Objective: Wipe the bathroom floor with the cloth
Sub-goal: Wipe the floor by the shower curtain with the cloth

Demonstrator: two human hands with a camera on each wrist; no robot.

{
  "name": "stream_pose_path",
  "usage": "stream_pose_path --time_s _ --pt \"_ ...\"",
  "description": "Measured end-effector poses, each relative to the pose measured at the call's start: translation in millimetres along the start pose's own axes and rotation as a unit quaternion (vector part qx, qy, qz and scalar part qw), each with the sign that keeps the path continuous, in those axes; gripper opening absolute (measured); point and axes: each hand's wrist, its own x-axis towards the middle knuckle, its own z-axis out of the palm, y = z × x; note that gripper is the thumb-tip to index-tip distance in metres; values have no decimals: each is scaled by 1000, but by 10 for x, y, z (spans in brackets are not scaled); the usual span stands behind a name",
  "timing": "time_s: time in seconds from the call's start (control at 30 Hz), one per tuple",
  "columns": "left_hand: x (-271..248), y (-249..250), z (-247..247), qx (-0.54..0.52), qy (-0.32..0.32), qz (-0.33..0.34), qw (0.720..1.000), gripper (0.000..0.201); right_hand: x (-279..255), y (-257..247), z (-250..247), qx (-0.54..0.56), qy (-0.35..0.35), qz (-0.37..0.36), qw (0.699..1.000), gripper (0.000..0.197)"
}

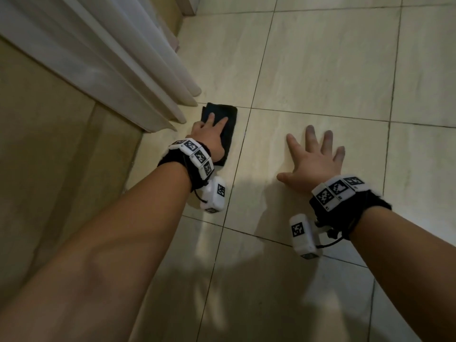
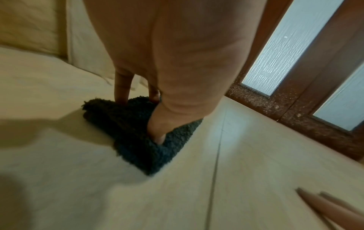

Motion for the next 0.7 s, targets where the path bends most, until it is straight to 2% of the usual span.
stream_pose_path --time_s 0.23,0.5,0.7 --pt "-241 -463 158 -33 -6 -67 997 88 -46 -45 -46 2 -10 9 1000 98" --pt "-560 -777 433 -54 -2 -141 989 84 -79 -173 -141 -10 -16 23 1000 99" --pt "-498 -936 489 -61 3 -158 986 83 -6 -301 -114 -11 0 7 1000 101"
